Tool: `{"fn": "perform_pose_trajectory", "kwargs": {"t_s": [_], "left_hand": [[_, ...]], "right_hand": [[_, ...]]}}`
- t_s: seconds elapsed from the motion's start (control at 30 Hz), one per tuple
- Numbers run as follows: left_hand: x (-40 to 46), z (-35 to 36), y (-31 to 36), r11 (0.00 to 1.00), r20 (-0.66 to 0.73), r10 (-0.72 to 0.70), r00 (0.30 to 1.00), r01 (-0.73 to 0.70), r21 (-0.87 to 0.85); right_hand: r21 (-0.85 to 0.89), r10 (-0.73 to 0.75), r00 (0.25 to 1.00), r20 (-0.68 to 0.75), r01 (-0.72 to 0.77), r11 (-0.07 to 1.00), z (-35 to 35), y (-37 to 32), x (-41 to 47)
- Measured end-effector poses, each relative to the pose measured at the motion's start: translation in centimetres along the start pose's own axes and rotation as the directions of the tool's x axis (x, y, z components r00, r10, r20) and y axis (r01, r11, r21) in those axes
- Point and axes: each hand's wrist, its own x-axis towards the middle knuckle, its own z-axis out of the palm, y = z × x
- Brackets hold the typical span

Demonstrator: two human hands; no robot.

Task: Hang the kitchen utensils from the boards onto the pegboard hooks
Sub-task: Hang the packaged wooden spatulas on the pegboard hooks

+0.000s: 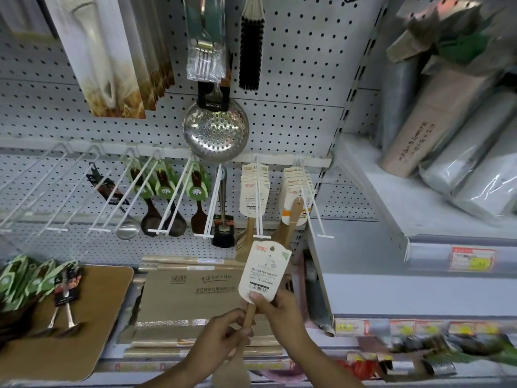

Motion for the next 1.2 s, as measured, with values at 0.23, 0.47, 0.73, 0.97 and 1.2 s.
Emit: {"fn": "perform_pose_trajectory", "kwargs": {"t_s": [0.23, 0.47, 0.73, 0.97, 1.2], "left_hand": [[-1.0, 0.5, -2.1, 0.983, 0.053, -0.035, 0.998, 0.025, 0.182], [-1.6, 0.2, -2.7, 0.984, 0.041, -0.057, 0.998, 0.05, 0.168], [-0.7, 0.0, -2.6, 0.991, 0.04, -0.05, 0.998, 0.045, 0.129], [2.8, -0.2, -1.8, 0.984, 0.011, -0.096, 0.995, 0.094, 0.152], [7.4, -1.4, -0.6, 0.957, -0.016, -0.107, 0.994, 0.107, 0.27]], "right_hand": [[0.028, 0.045, 0.999, -0.029, -0.044, 0.999, 0.3, -0.2, 1.2], [0.063, 0.048, 0.999, 0.005, -0.049, 0.997, 1.1, -0.1, 1.7], [0.057, 0.061, 0.998, -0.003, -0.06, 0.997, 1.1, -0.1, 3.1], [-0.018, 0.046, 0.999, -0.018, -0.046, 0.999, 0.8, -1.7, 6.6], [-0.002, 0.054, 0.997, -0.049, -0.054, 0.999, 0.9, -3.5, 11.1]]}}
